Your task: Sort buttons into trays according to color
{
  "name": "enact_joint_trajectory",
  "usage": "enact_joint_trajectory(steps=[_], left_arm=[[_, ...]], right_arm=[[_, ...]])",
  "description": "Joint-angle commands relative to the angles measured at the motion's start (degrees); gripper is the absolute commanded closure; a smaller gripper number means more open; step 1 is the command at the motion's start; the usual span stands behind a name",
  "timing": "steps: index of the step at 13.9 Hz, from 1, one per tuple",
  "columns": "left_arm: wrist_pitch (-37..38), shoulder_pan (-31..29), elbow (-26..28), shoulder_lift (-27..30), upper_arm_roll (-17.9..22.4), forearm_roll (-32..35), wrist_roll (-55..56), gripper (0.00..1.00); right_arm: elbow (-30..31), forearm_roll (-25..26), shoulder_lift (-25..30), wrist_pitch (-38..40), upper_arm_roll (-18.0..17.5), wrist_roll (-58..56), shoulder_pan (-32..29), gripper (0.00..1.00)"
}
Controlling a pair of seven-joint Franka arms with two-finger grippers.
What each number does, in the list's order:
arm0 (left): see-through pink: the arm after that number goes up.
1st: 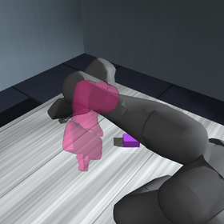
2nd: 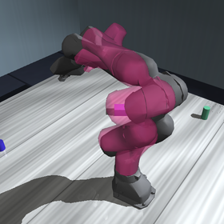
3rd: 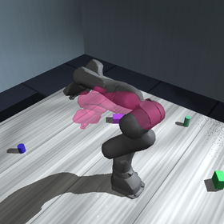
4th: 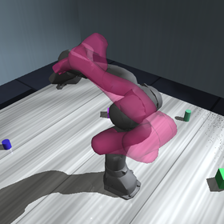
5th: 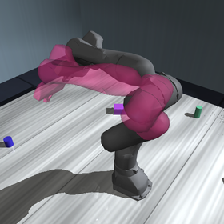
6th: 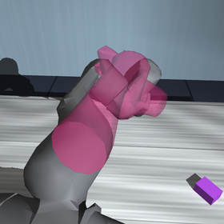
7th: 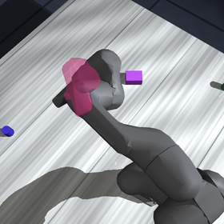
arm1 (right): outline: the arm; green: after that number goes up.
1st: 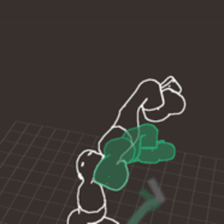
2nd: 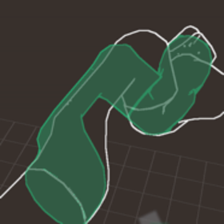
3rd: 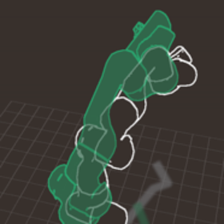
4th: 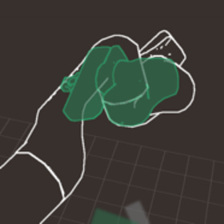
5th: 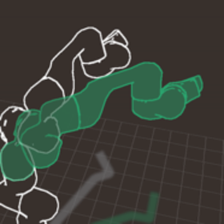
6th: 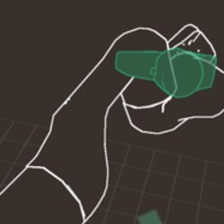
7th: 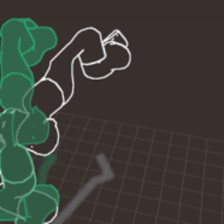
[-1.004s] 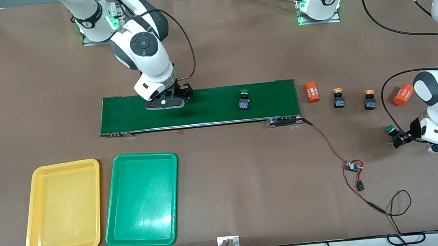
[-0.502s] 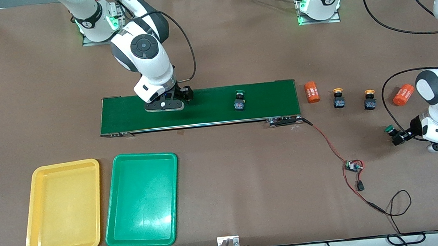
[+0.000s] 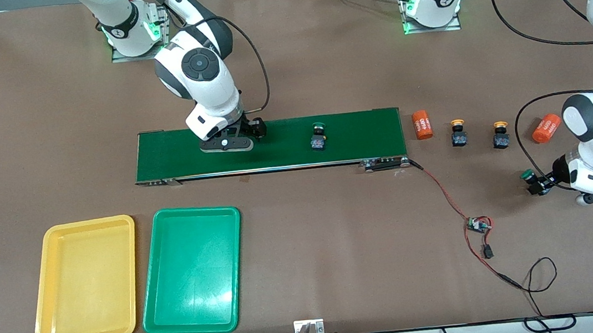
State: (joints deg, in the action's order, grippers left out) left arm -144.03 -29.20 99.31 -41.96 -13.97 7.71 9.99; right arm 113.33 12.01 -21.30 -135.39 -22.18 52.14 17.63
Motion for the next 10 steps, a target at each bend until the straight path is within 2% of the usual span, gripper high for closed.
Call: enact_joint_trajectory(steps=[1, 3, 5, 8, 10], left_arm=[[1.2, -0.9, 1.9, 1.8, -0.8, 1.2, 0.6, 0.82], [3.7, -0.6, 1.9, 3.5, -1.0, 1.3, 0.0, 0.94], [7.5, -0.2, 1.4, 6.3, -2.7, 1.3, -3.8, 0.98], [12.6, 2.9, 1.3, 9.7, -4.7, 1.3, -13.2, 0.99], [17.8, 7.2, 1.3, 11.0, -6.1, 1.3, -15.2, 0.99]], right_arm=[[-2.6, 1.3, -1.8, 1.4, 0.2, 3.4, 1.3, 0.0], [-3.2, 1.5, -2.3, 1.4, 0.2, 3.5, 1.7, 0.0], [-4.0, 1.8, -2.8, 1.5, 0.3, 3.3, 2.0, 0.0], [-5.0, 1.8, -3.5, 1.6, 0.4, 3.4, 2.8, 0.0], [-5.0, 1.8, -3.7, 1.6, 0.5, 3.4, 3.0, 0.0]])
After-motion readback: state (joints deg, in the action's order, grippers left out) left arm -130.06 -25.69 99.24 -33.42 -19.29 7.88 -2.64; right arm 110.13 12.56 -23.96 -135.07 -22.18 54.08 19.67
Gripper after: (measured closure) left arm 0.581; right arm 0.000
